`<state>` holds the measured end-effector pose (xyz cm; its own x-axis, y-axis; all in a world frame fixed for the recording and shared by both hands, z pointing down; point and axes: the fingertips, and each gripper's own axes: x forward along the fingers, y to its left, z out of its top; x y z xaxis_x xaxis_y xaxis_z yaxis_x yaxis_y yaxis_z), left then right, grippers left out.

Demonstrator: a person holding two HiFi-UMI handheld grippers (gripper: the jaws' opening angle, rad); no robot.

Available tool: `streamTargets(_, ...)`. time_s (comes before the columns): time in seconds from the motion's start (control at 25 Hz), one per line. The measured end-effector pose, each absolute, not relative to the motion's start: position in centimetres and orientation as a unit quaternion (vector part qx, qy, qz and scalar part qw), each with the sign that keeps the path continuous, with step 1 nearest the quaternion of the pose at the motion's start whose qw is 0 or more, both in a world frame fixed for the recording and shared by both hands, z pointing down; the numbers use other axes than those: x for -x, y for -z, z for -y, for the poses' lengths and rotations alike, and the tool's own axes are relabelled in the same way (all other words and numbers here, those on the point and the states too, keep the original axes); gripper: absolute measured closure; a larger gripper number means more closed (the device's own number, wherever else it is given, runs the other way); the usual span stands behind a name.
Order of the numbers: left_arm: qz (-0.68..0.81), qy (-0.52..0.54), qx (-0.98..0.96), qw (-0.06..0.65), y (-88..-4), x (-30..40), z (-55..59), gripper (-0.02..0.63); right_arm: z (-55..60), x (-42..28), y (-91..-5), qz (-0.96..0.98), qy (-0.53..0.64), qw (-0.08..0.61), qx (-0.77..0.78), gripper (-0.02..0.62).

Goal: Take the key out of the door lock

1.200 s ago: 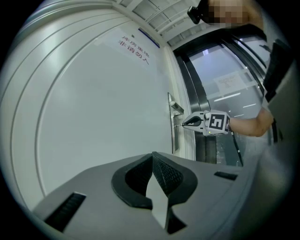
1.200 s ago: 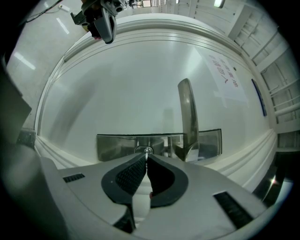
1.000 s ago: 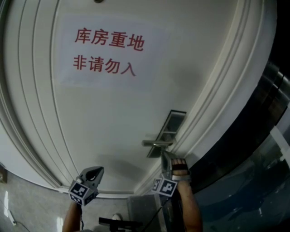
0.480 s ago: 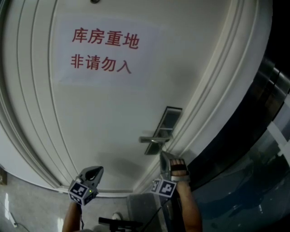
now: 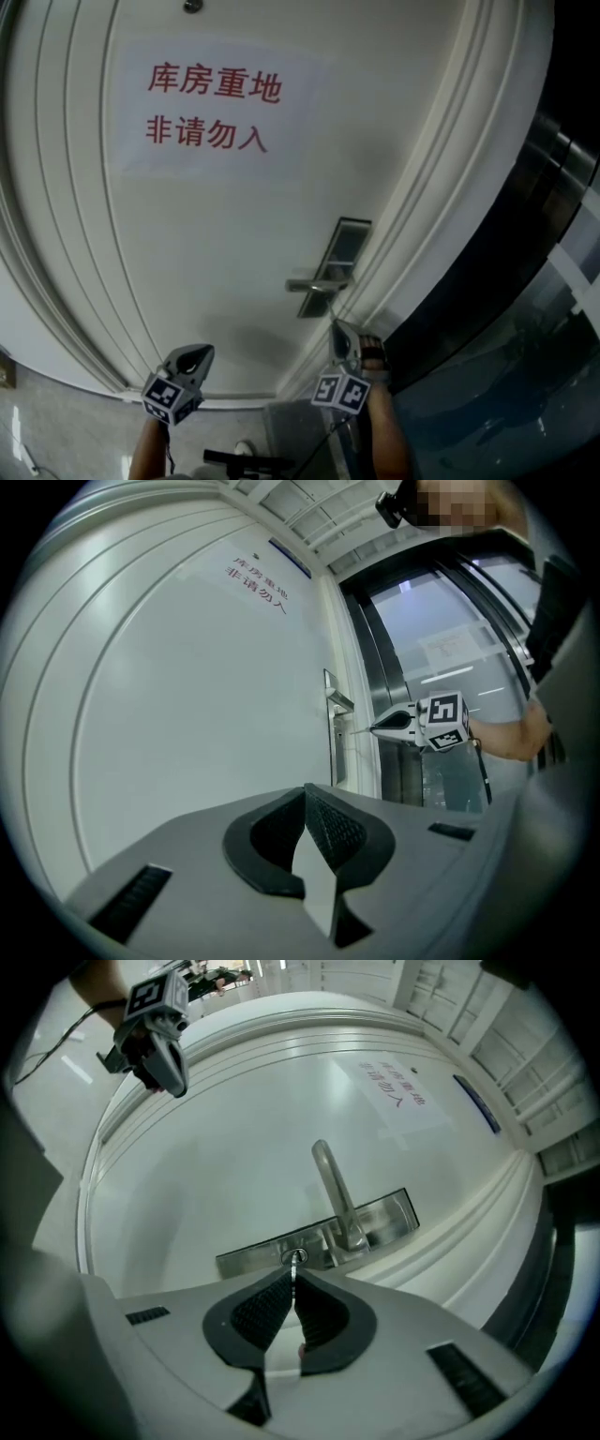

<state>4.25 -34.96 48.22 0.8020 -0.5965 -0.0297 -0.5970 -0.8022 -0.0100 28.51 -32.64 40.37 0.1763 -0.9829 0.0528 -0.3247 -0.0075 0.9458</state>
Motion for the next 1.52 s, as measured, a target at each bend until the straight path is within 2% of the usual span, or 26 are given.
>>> streamTargets(0.48, -0.305, -0.016, 0.952, 0.022, -47.4, -4.0, 33.8, 0.597, 30.4, -25.5, -40.8, 0.632, 0.228, 0.318, -0.669, 0.575)
streamTargets(0.88, -0.309, -0.018, 0.951, 0.025, -47.0, -3.5, 33.0, 0.597, 28.2, -26.2, -41.3, 0.678, 0.086, 0.147, -0.715, 0.575)
streamTargets(1.24, -0.315, -0.017, 0.949, 0.023, -46.9, -3.2, 32.3, 0.597, 26.5, -27.7, -42.8, 0.684, -0.01, 0.043, -0.728, 0.575)
streamTargets(1.52, -0.32, -0.012, 0.947, 0.017, -47.1, -3.4, 31.4, 0.597, 25.3, -27.4, -43.8, 0.683, -0.029, 0.034, -0.729, 0.575)
